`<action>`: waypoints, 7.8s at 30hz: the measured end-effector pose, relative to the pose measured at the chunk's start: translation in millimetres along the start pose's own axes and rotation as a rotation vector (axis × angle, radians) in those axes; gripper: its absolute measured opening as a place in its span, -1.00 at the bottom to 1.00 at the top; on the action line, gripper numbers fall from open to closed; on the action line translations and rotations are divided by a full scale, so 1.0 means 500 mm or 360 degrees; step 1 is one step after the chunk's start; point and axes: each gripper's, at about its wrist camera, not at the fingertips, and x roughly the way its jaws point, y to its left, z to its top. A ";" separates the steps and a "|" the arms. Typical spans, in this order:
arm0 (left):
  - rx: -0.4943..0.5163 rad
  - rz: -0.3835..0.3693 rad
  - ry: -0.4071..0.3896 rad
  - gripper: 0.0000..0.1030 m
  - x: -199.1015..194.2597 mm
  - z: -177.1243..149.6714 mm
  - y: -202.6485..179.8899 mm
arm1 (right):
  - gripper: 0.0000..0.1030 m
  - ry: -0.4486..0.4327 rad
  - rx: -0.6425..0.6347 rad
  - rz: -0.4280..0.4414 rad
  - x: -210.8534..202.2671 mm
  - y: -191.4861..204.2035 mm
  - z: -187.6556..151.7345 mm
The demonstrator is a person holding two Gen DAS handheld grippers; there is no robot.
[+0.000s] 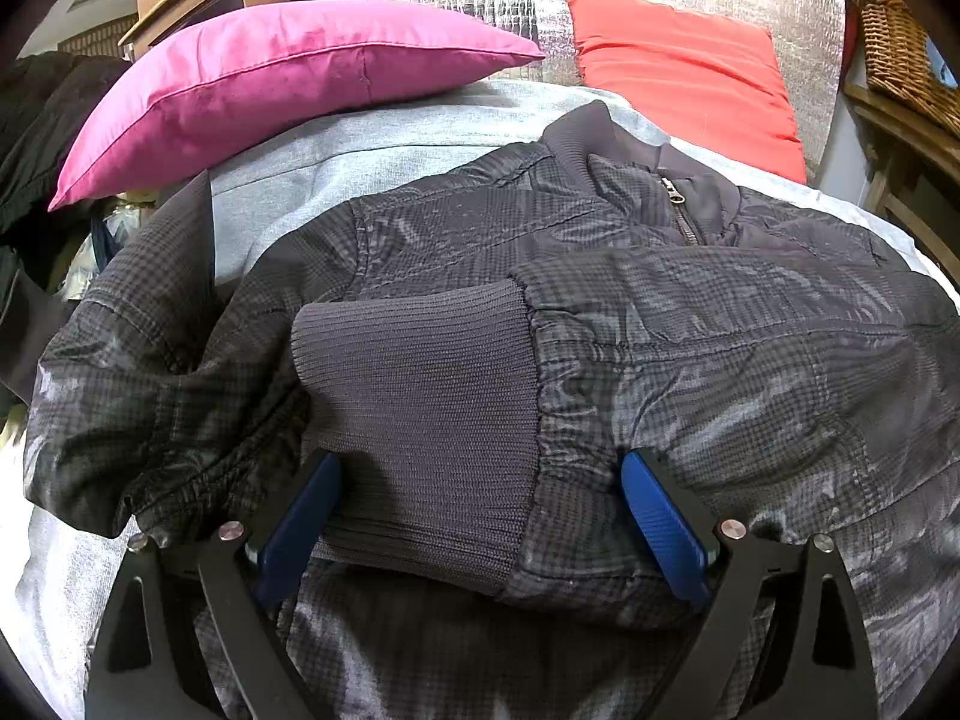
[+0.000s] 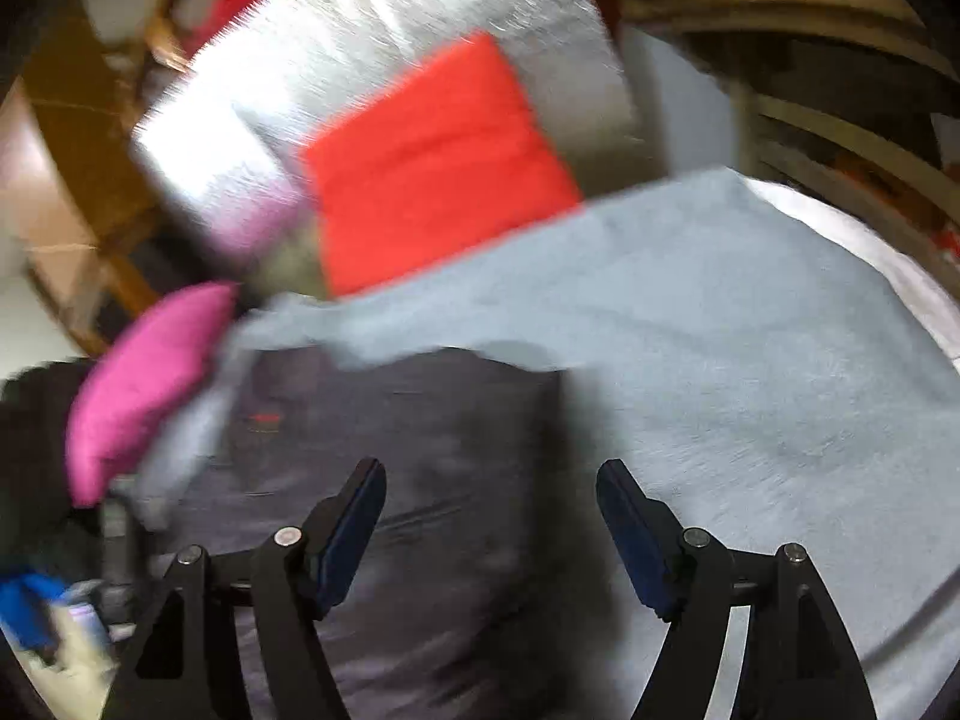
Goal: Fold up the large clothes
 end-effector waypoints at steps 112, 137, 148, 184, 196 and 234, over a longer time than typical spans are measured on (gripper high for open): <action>-0.0720 -0.0381 -0.0101 0.51 -0.181 -0.202 0.251 | -0.75 0.0456 -0.0340 -0.0161 0.058 0.177 -0.103; -0.0559 -0.0229 -0.0063 0.55 -0.245 -0.007 0.214 | 0.63 0.0250 -0.0016 0.0171 -0.004 0.122 -0.049; -0.0029 0.0062 0.0250 0.58 0.010 0.067 0.093 | 0.58 0.0432 0.0091 0.0265 0.149 0.106 -0.094; -0.0043 0.0116 -0.0097 0.81 -0.087 0.065 0.079 | 0.62 0.0426 -0.0177 0.0372 0.122 0.226 -0.144; 0.0080 0.0071 0.0065 0.88 -0.011 0.039 0.016 | 0.61 0.0432 0.0111 0.0279 0.213 0.142 -0.091; -0.0517 -0.0053 0.0186 0.89 -0.401 -0.389 0.347 | 0.62 0.0265 0.0295 0.0156 -0.423 -0.112 -0.489</action>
